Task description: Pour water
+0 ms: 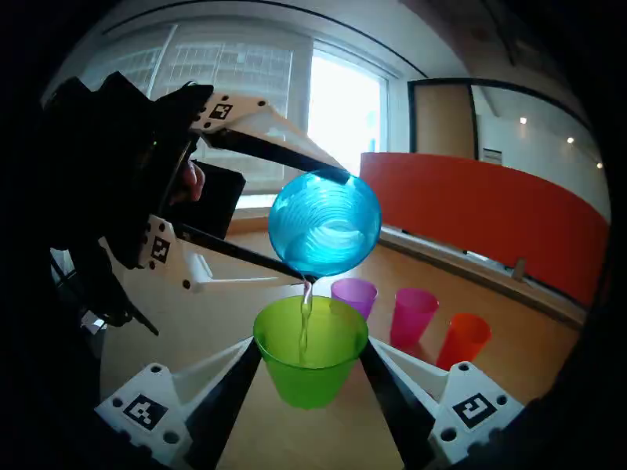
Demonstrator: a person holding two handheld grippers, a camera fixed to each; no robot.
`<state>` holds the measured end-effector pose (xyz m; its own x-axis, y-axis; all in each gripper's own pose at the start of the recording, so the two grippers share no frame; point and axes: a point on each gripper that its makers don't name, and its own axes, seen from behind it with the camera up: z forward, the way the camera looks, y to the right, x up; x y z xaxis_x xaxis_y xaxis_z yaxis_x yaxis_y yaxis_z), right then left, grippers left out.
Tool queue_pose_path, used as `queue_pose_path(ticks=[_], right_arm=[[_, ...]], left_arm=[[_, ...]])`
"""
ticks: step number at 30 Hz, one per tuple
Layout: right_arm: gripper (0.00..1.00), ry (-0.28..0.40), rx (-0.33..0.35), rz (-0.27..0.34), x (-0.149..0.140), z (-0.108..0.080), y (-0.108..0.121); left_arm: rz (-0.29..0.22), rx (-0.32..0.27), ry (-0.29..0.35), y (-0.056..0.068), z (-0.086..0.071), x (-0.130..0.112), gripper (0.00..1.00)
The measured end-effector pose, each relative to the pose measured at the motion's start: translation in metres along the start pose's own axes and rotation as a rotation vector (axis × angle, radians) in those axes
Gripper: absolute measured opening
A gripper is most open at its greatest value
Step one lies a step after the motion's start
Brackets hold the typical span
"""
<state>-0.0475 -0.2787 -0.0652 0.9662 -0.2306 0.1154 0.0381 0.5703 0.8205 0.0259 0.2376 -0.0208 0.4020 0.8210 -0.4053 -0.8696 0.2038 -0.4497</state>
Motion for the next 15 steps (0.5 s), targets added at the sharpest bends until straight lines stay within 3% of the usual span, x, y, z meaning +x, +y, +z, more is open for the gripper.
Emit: queue_pose_path(ticks=[15], right_arm=[[0.91,0.001,-0.006,0.000,0.0002,-0.0006,0.0027]], left_arm=[[0.031,0.013,-0.002,-0.0010,0.0022,-0.0016,0.88]])
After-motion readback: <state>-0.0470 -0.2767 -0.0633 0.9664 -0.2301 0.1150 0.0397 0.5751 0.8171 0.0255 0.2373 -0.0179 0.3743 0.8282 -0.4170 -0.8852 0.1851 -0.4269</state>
